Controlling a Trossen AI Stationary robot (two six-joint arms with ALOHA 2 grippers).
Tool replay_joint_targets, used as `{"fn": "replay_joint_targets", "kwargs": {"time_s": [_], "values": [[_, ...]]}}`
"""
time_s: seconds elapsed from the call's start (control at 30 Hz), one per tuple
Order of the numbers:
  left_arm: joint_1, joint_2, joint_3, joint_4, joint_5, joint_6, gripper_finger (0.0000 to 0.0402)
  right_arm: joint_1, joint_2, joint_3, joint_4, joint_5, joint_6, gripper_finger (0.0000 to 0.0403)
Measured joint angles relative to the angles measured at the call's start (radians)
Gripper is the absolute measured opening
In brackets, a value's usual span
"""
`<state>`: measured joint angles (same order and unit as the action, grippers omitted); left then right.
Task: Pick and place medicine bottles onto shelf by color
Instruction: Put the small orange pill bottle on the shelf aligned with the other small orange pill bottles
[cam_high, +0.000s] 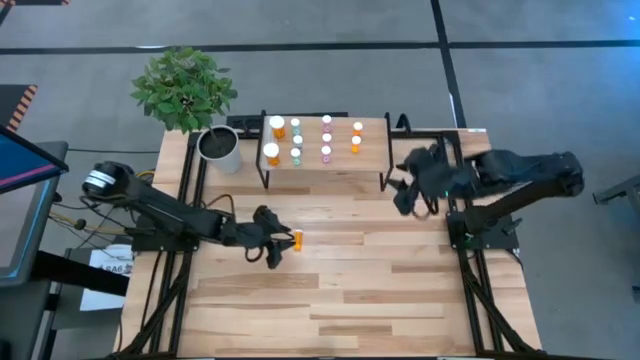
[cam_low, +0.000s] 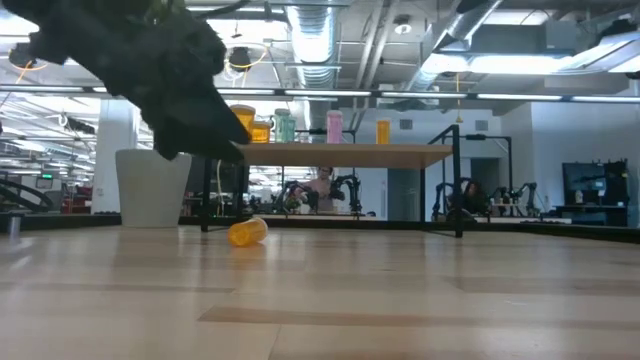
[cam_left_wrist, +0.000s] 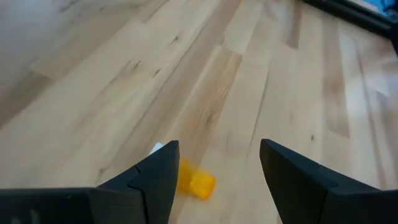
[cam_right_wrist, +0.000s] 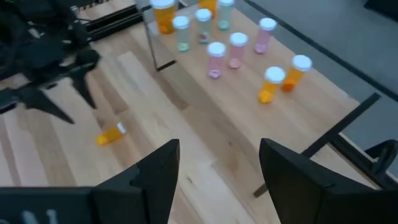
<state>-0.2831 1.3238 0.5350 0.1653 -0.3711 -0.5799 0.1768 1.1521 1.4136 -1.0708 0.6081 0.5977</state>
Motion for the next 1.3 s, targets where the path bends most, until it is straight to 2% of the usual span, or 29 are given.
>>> {"fn": "replay_joint_targets", "kwargs": {"time_s": [0.13, 0.27, 0.5, 0.67, 0.8, 0.9, 1.0, 1.13, 1.3], "values": [[-0.003, 0.092, 0.000, 0.130, -0.003, -0.006, 0.0212, 0.121, 0.026, -0.001, -0.037, 0.087, 0.071, 0.0244], [-0.001, 0.162, 0.000, 0.217, -0.010, -0.054, 0.0212, 0.197, 0.058, 0.000, -0.056, 0.146, 0.116, 0.0244], [0.000, 0.259, 0.002, 0.245, -0.057, -0.152, 0.0212, 0.227, 0.110, 0.000, -0.053, 0.157, 0.120, 0.0244], [0.007, 0.311, 0.044, 0.153, -0.087, -0.249, 0.0212, 0.215, 0.130, 0.001, -0.051, 0.159, 0.119, 0.0244], [0.006, 0.316, 0.110, -0.025, -0.096, -0.278, 0.0212, 0.212, 0.127, -0.001, -0.050, 0.159, 0.117, 0.0244], [0.006, 0.316, 0.149, -0.157, -0.141, -0.301, 0.0212, 0.205, 0.130, 0.000, -0.049, 0.161, 0.117, 0.0244], [0.006, 0.316, 0.172, -0.237, -0.149, -0.324, 0.0212, 0.205, 0.129, 0.000, -0.047, 0.161, 0.118, 0.0244], [-0.002, 0.313, 0.172, -0.260, -0.142, -0.348, 0.0212, 0.205, 0.129, 0.000, -0.046, 0.161, 0.118, 0.0244], [-0.029, 0.314, 0.171, -0.204, -0.101, -0.342, 0.0212, 0.205, 0.129, 0.000, -0.043, 0.161, 0.118, 0.0244]]}}
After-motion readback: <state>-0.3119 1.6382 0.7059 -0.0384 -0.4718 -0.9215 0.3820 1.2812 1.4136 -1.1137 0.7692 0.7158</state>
